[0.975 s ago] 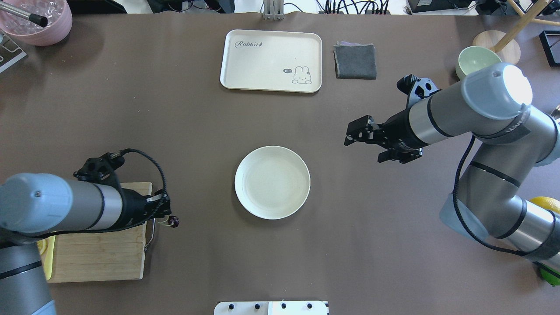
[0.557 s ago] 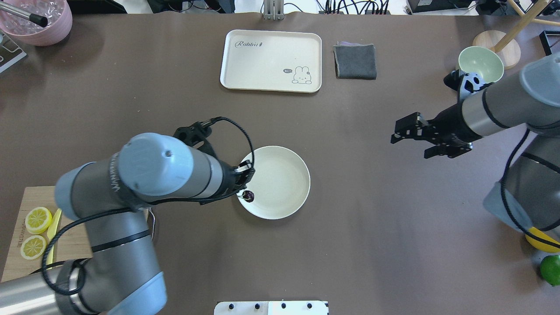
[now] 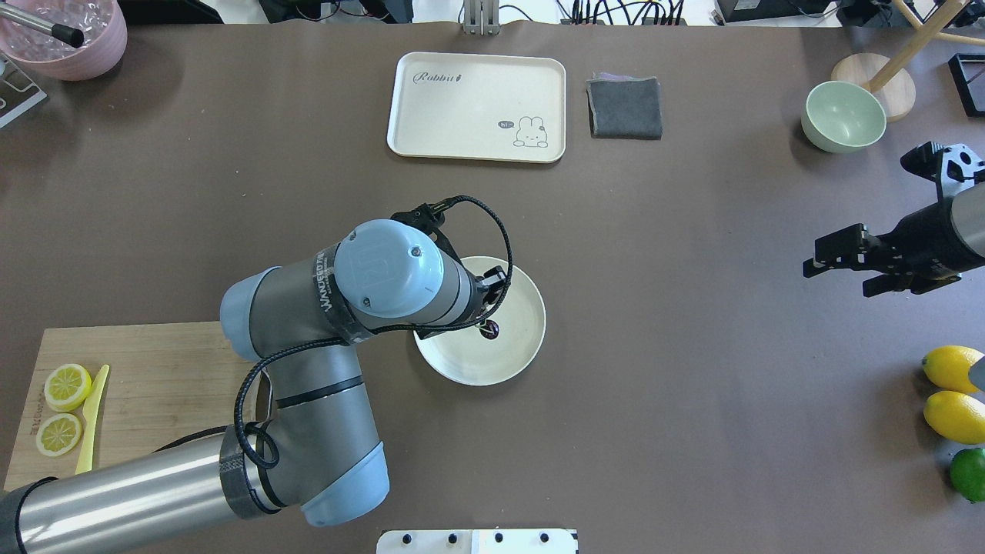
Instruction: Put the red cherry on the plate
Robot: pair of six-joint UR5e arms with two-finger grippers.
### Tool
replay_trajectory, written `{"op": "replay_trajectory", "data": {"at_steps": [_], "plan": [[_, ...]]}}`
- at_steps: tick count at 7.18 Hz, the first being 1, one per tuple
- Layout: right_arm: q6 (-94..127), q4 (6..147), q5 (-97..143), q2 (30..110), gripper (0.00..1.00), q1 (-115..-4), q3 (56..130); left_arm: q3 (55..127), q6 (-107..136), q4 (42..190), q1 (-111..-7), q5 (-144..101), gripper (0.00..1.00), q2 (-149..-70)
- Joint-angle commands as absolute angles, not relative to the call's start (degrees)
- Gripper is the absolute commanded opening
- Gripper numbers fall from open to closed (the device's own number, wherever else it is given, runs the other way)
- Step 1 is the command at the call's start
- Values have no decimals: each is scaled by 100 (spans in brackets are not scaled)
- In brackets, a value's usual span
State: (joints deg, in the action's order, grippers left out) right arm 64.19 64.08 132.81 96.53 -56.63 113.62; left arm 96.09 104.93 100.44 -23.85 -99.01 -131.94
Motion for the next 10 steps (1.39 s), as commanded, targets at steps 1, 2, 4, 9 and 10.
{"op": "replay_trajectory", "data": {"at_steps": [1,2,4,9,10], "plan": [[5979,6407,13376,9922,100,-5888,11364,9492,10259,10116,-2399,-9905,74,-13236],[5950,6407,13403,9958,100,-5915,11338,9501,10013,10108,-2426,-9905,91,-13236],[5941,6407,13412,10036,100,-6168,11382,9562,9462,10038,-2627,-9949,97,-13201],[3873,6495,13596,10099,100,-7239,10883,10476,4023,8318,-5397,-11755,97,-12157],[3336,6495,13788,10081,100,-7555,10611,10424,2651,8123,-6197,-12151,97,-11868]]}}
